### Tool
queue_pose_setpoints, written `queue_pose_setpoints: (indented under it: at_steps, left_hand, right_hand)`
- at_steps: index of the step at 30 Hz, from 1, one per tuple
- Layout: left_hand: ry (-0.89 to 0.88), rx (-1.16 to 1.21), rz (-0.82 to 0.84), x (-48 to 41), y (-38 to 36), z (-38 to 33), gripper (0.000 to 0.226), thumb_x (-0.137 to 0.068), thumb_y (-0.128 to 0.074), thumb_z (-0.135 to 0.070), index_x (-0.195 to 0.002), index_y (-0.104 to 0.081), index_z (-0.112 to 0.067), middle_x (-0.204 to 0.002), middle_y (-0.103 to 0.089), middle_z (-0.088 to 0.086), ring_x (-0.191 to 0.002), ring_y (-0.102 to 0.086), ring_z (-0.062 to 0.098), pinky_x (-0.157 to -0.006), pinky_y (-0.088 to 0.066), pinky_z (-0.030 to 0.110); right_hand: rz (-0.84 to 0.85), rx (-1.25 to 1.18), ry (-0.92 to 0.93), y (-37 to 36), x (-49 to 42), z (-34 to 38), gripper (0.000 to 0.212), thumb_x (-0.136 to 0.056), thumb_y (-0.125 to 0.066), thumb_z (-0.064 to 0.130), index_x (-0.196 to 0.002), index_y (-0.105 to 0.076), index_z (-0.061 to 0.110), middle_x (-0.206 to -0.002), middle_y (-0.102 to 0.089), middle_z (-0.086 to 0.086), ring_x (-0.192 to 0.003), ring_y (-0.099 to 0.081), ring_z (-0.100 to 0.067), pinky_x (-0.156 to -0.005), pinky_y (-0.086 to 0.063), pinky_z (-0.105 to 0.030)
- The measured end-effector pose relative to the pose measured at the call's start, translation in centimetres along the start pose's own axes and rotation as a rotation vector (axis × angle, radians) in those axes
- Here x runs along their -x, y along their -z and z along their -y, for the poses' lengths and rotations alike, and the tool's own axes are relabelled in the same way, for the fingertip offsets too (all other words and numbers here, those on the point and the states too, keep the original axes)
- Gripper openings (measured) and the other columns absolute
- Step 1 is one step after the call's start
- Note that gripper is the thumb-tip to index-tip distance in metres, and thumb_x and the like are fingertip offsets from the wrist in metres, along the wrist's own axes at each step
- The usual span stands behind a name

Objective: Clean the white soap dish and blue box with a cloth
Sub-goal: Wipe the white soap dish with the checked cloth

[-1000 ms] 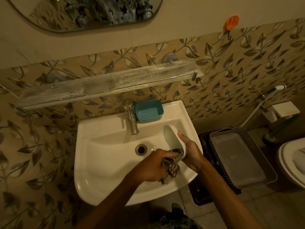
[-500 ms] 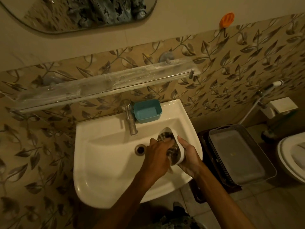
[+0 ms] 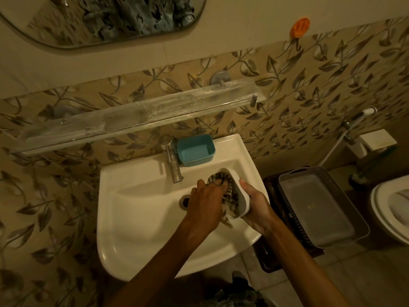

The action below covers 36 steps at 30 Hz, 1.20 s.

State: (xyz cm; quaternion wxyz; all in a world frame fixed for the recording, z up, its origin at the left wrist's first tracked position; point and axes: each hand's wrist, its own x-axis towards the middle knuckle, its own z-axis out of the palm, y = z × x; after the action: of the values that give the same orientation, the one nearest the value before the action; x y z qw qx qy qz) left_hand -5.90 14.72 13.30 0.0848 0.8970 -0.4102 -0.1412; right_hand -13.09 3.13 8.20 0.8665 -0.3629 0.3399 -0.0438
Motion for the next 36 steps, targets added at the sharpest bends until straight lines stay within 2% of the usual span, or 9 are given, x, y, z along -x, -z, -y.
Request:
queue_pose_setpoints:
  at_steps: [4,10,14,16,18,21,24,31,36]
  left_hand:
    - [0.007,0.110,0.073,0.3,0.2,-0.2,0.045,-0.084,-0.063,-0.014,-0.127,-0.052,-0.023,-0.124,-0.059,0.005,-0.109,-0.050,0.027,-0.088,-0.048,0.037]
    - [-0.167,0.275,0.269,1.3,0.3,-0.5,0.030,-0.081,-0.060,-0.002,-0.102,-0.066,-0.022,-0.102,-0.069,0.004,-0.093,-0.065,0.022,-0.078,-0.055,0.035]
    - [-0.145,0.446,0.171,0.6,1.1,-0.2,0.026,-0.084,-0.062,-0.006,-0.103,-0.068,-0.023,-0.104,-0.070,-0.001,-0.096,-0.064,0.014,-0.079,-0.052,0.029]
    - [-0.128,0.316,0.053,0.6,0.8,-0.7,0.028,-0.083,-0.063,-0.009,-0.107,-0.065,-0.023,-0.111,-0.067,-0.001,-0.100,-0.057,0.017,-0.077,-0.044,0.026]
    - [-0.080,0.134,-0.028,0.2,0.2,-0.7,0.044,-0.082,-0.067,-0.018,-0.124,-0.054,-0.026,-0.125,-0.058,0.000,-0.108,-0.048,0.021,-0.083,-0.042,0.029]
    - [-0.001,-0.034,-0.064,-1.0,0.0,0.2,0.071,-0.080,-0.070,-0.030,-0.141,-0.033,-0.027,-0.142,-0.044,0.000,-0.118,-0.041,0.024,-0.096,-0.041,0.036]
    - [0.053,-0.028,-0.047,-1.0,0.0,0.9,0.074,-0.082,-0.067,-0.024,-0.144,-0.027,-0.024,-0.147,-0.038,0.001,-0.122,-0.038,0.025,-0.100,-0.039,0.036]
    - [0.058,0.140,-0.159,1.9,-0.8,-0.2,0.048,-0.087,-0.055,-0.003,-0.129,-0.049,-0.025,-0.128,-0.055,0.000,-0.111,-0.045,0.021,-0.091,-0.044,0.030]
    - [-0.007,0.405,-0.122,1.2,-0.4,1.7,0.033,-0.087,-0.057,-0.011,-0.112,-0.059,-0.033,-0.116,-0.062,-0.004,-0.107,-0.052,0.018,-0.092,-0.048,0.038]
  right_hand:
    - [-0.035,0.009,0.005,0.0,0.1,-0.4,0.033,-0.093,-0.049,0.036,-0.110,-0.065,0.012,-0.097,-0.073,-0.016,-0.088,-0.070,-0.029,-0.073,-0.056,-0.042]
    - [-0.038,-0.010,0.045,0.3,-0.2,-0.1,0.023,-0.096,-0.048,0.031,-0.106,-0.064,0.018,-0.080,-0.076,-0.007,-0.073,-0.074,-0.021,-0.061,-0.059,-0.034]
    - [-0.038,0.004,0.052,-0.5,-0.2,0.7,0.033,-0.095,-0.047,0.036,-0.109,-0.065,0.012,-0.083,-0.076,-0.010,-0.075,-0.073,-0.023,-0.068,-0.055,-0.036]
    - [-0.040,0.016,0.052,-0.9,-0.3,1.0,0.037,-0.093,-0.049,0.039,-0.110,-0.065,0.010,-0.085,-0.075,-0.012,-0.078,-0.072,-0.024,-0.071,-0.054,-0.038]
    - [-0.026,0.008,0.037,-1.3,-0.2,1.0,0.040,-0.087,-0.054,0.042,-0.109,-0.065,0.010,-0.093,-0.074,-0.015,-0.087,-0.071,-0.028,-0.072,-0.055,-0.041]
    - [0.003,-0.001,0.042,-1.9,0.2,0.3,0.030,-0.090,-0.051,0.038,-0.107,-0.064,0.017,-0.090,-0.076,-0.010,-0.091,-0.068,-0.030,-0.075,-0.055,-0.046]
    - [0.016,0.011,0.053,-2.7,0.4,-0.2,0.028,-0.096,-0.045,0.037,-0.110,-0.064,0.021,-0.086,-0.076,-0.004,-0.090,-0.068,-0.026,-0.076,-0.055,-0.043]
    - [0.025,0.133,0.170,-5.1,-0.1,2.0,0.022,-0.098,-0.043,0.033,-0.108,-0.060,0.025,-0.095,-0.069,-0.006,-0.090,-0.066,-0.023,-0.078,-0.055,-0.038]
    - [0.036,0.147,0.153,-5.6,-0.3,2.0,0.027,-0.097,-0.042,0.037,-0.111,-0.060,0.021,-0.093,-0.070,-0.009,-0.090,-0.067,-0.026,-0.086,-0.052,-0.043]
